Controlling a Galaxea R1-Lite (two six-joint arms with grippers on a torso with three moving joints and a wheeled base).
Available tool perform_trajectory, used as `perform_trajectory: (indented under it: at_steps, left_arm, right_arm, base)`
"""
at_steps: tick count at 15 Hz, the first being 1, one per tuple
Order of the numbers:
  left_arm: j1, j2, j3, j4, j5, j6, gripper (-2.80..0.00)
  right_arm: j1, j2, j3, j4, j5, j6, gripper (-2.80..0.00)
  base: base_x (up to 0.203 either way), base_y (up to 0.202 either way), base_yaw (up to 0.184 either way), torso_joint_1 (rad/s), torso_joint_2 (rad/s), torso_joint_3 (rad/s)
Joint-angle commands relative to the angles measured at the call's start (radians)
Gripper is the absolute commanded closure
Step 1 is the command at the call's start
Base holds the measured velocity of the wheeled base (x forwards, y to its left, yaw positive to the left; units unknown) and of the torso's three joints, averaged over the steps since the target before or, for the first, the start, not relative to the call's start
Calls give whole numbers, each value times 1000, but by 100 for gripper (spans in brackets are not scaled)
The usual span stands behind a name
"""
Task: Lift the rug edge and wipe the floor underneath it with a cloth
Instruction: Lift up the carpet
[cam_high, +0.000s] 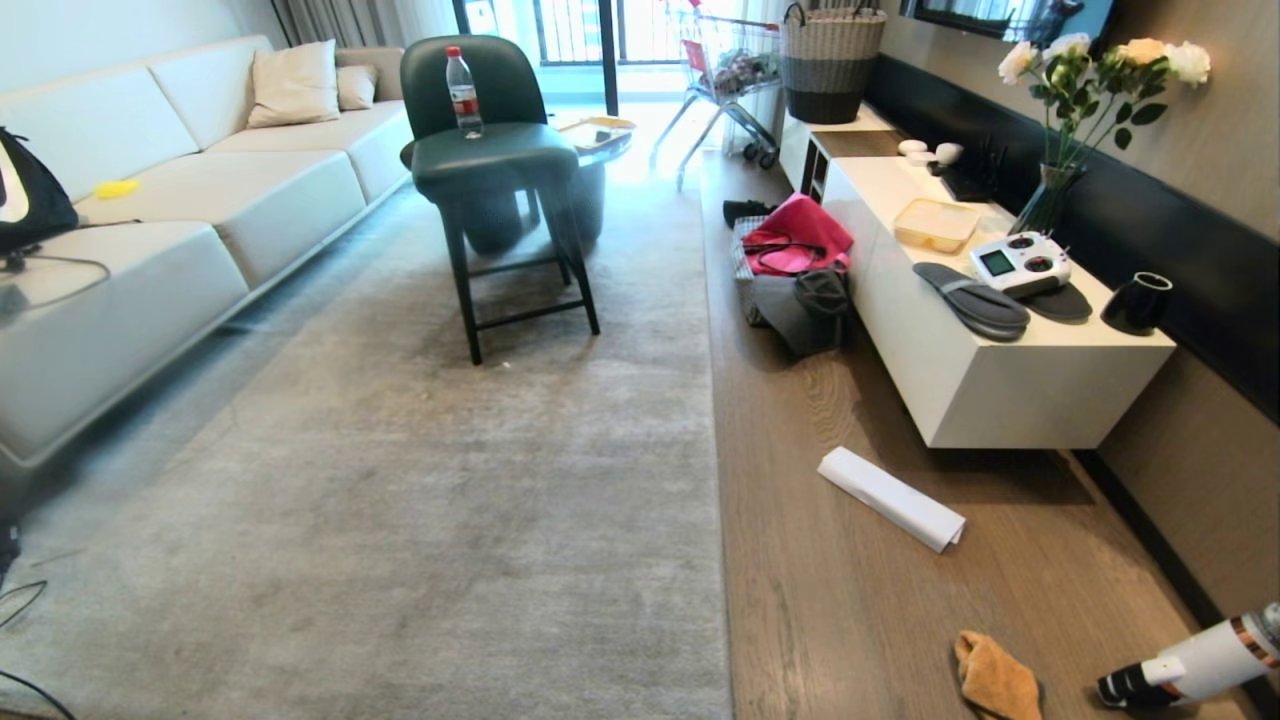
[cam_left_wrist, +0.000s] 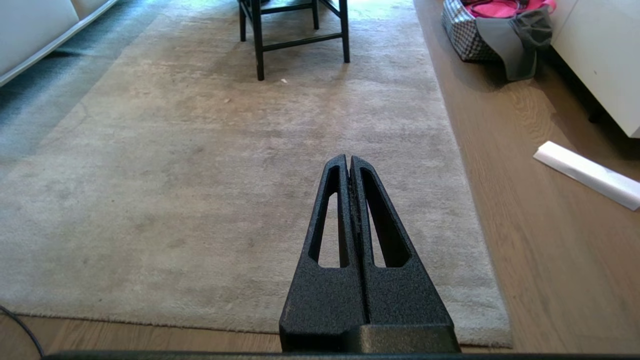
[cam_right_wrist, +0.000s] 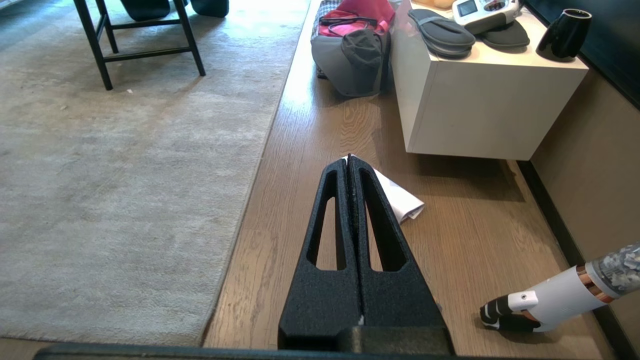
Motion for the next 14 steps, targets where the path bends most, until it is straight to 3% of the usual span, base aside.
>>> perform_trajectory:
  at_steps: [1,14]
  left_arm:
    - [0,1,0,0,-1,-1,0]
    - [1,1,0,0,1,-1,0]
  right_arm:
    - [0,0,0,0,0,-1,0]
    - [0,2,0,0,0,-1,0]
  base:
    - [0,0,0,0,0,0]
    - [0,0,0,0,0,0]
